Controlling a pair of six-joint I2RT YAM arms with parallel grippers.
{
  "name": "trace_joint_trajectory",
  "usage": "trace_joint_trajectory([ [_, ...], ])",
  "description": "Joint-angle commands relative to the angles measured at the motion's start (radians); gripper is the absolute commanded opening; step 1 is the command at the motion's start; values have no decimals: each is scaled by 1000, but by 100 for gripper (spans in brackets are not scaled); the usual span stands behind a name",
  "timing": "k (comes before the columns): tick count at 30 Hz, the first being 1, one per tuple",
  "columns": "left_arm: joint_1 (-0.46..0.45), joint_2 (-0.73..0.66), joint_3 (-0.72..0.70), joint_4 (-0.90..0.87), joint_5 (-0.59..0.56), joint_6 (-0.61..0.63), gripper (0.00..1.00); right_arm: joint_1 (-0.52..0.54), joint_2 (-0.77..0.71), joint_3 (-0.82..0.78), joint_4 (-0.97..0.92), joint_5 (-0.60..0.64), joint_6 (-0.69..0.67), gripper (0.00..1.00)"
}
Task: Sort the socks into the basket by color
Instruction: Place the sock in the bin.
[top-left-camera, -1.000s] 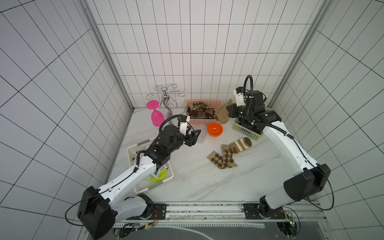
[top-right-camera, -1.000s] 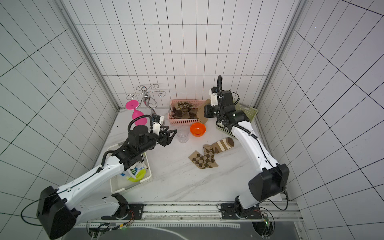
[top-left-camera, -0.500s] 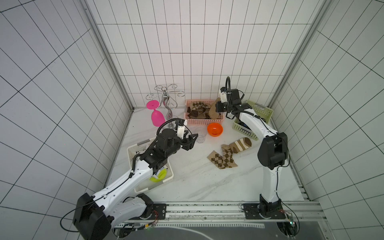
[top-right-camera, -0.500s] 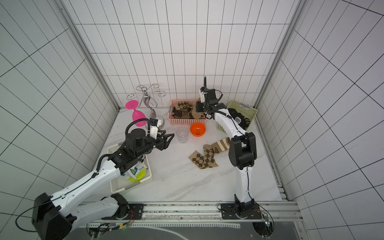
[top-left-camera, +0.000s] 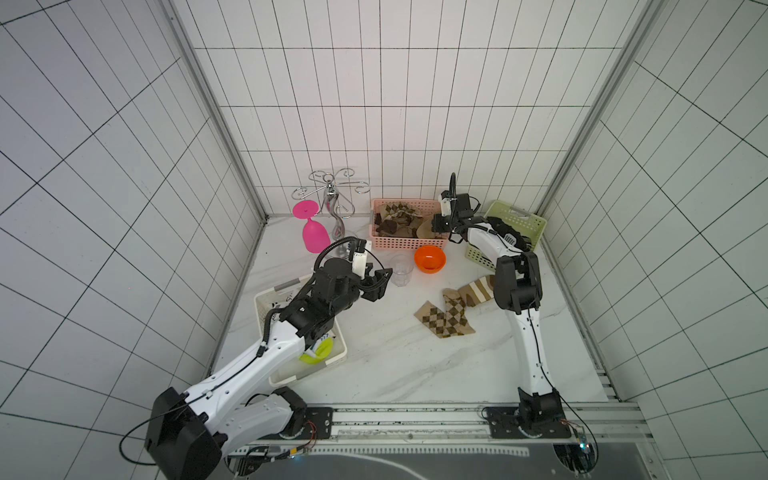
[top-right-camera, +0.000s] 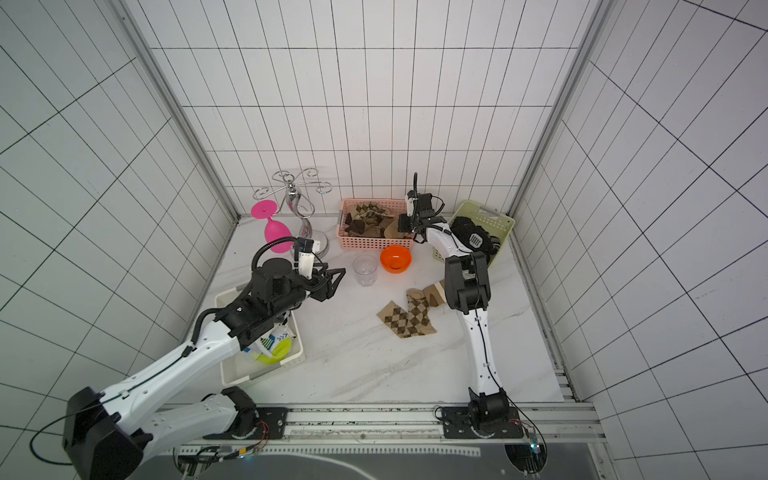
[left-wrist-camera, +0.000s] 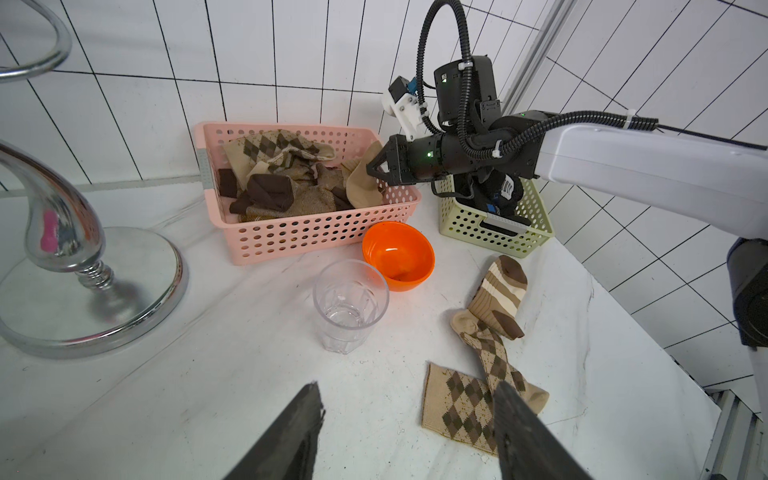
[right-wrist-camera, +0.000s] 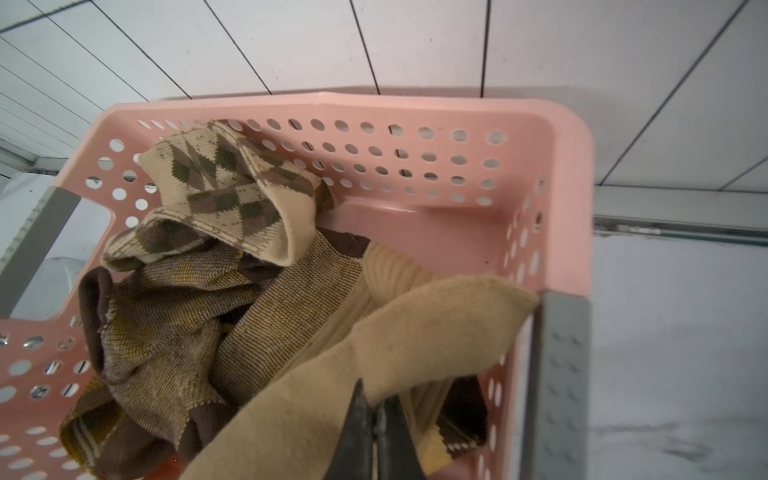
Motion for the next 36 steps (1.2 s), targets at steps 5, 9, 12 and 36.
trace_joint_trajectory([
  [5,-5,31,42,-4,-16,-14,66,5,4,110,32,-26,7,0],
  [9,-6,27,38,0,-15,-16,66,5,-13,110,29,-22,7,31],
  [12,-6,21,31,1,-15,-17,66,7,-30,110,20,-16,7,42],
  [36,-8,18,18,30,43,13,67,27,-427,-220,-153,96,68,100],
])
